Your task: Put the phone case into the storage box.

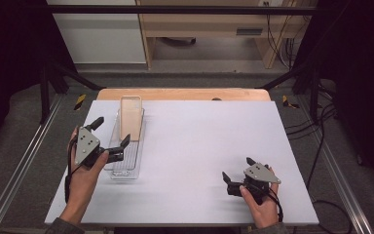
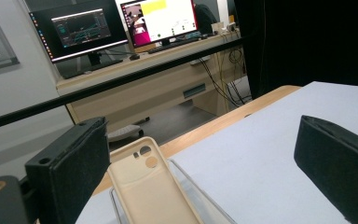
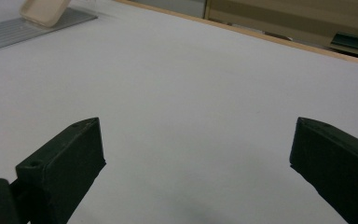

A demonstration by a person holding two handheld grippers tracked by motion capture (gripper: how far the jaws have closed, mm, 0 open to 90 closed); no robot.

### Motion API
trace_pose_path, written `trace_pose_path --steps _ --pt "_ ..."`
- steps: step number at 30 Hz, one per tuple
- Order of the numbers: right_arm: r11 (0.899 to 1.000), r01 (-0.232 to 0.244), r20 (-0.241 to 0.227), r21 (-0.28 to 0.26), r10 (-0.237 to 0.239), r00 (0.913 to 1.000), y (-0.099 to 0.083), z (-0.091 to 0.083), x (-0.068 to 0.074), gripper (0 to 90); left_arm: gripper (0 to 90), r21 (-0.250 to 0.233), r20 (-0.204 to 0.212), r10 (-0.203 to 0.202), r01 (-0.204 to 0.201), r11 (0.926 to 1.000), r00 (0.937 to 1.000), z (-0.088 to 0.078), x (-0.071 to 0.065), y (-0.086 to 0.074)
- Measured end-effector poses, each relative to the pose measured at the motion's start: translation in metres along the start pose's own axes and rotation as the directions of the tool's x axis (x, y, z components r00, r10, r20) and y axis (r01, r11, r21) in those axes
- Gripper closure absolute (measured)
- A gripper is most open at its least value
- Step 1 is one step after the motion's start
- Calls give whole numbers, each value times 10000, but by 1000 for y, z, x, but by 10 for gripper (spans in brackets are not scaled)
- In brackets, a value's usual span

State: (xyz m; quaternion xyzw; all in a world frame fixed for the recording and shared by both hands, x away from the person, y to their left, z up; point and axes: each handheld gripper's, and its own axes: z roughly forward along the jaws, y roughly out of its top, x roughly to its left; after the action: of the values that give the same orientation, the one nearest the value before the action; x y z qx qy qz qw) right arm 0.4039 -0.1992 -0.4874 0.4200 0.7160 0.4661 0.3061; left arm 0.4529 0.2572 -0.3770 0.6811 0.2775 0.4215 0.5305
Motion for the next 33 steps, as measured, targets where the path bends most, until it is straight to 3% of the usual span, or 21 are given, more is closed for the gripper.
trace_pose_path --steps 9,13,20,26,33 --pt "9996 -272 -13 11 272 9996 -3 2 -4 23 31 201 117 -142 139 9997 9998 -3 6 -3" --pt "10000 -57 109 -46 57 9999 -1 -1 -3 32 30 120 101 -222 221 9997 9997 -11 10 1" --pt "9997 -169 156 -150 171 9997 -1 -3 -3 21 29 203 58 -407 405 9990 9992 -26 16 2" --pt "9999 97 34 -91 -97 9999 0 -1 1 27 29 -28 67 -582 582 9983 9983 -37 17 1" --pt "9999 74 68 -82 -74 9999 0 -2 0 27 28 -380 108 -816 820 9959 9966 -51 19 2"
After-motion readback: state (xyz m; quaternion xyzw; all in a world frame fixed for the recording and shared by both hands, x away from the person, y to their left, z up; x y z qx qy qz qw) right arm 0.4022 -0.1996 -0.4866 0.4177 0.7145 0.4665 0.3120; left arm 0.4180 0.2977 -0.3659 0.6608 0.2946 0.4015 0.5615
